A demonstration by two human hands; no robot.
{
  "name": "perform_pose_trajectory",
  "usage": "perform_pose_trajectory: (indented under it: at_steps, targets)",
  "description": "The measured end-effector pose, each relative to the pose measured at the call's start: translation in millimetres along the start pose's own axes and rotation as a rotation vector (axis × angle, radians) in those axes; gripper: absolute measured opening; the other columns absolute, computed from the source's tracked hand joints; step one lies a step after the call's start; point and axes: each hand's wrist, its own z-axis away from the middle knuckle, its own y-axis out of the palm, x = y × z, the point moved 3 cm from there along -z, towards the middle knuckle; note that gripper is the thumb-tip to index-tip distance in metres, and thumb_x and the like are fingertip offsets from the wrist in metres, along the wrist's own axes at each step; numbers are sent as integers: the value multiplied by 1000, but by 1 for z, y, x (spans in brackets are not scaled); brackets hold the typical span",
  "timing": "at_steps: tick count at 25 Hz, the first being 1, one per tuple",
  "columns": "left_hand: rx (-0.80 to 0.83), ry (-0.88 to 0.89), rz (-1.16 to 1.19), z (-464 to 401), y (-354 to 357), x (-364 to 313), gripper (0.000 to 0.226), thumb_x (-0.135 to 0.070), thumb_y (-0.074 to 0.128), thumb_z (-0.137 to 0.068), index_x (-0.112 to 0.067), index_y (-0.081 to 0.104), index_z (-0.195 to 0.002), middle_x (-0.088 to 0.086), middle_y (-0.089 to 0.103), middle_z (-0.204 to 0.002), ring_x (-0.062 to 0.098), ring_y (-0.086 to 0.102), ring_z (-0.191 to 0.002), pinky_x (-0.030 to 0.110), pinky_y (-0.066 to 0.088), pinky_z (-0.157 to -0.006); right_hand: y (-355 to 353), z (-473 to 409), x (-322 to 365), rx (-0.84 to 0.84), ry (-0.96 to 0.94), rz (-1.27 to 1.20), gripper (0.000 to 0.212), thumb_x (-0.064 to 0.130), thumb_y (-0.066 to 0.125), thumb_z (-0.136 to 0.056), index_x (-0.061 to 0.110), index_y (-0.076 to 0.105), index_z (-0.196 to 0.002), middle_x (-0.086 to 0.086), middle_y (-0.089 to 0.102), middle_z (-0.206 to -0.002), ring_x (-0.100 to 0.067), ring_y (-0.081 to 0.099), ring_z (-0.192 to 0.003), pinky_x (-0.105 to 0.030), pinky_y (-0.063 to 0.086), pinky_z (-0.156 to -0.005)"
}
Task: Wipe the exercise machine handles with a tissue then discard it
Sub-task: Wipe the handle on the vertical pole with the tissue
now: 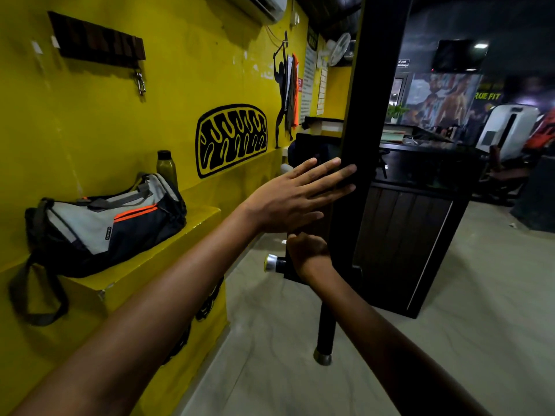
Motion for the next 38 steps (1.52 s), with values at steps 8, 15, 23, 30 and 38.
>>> perform_pose_trajectory:
  at_steps: [8, 15, 23, 30, 38]
  targets:
    - [15, 22, 4, 3, -2, 1, 63, -36, 40, -99, -21, 11, -152, 10, 4, -160, 29, -1, -147, 44, 3, -120, 8, 5, 8, 81, 73, -296, 33, 23, 43, -97, 6, 59, -120, -22, 59, -122, -37, 54, -115, -38, 45, -91]
    - [10, 13, 6, 4, -2, 0, 61, -36, 37, -99, -21, 11, -152, 10, 4, -160, 29, 0, -147, 44, 3, -120, 29, 50, -8, -331, -194, 4, 33, 13, 78, -70, 7, 67, -100, -13, 65, -84, -29, 64, -64, -29, 47, -48]
    - [17, -1, 18, 4, -2, -3, 61, -37, 36, -99, -20, 12, -152, 10, 5, -160, 29, 1, -147, 44, 5, -120, 64, 77, -15, -467, -241, 125, 35, 0, 81, -62, -4, 67, -94, -18, 63, -87, -28, 60, -60, -31, 48, -43]
    - [26, 4, 24, 8, -2, -4, 61, -37, 37, -99, -21, 12, -152, 10, 5, -160, 30, 1, -147, 45, 5, -120, 72, 63, 4, -396, -196, 53, 45, 3, 84, -51, 3, 62, -90, -16, 58, -88, -33, 61, -74, -32, 47, -39]
    - [27, 1, 29, 8, -1, -5, 60, -37, 29, -97, -20, 12, -152, 10, 5, -160, 30, 1, -147, 44, 6, -120, 66, 53, 32, -499, -267, -24, 37, 4, 78, -58, 11, 55, -86, -8, 47, -93, -25, 59, -75, -27, 43, -42]
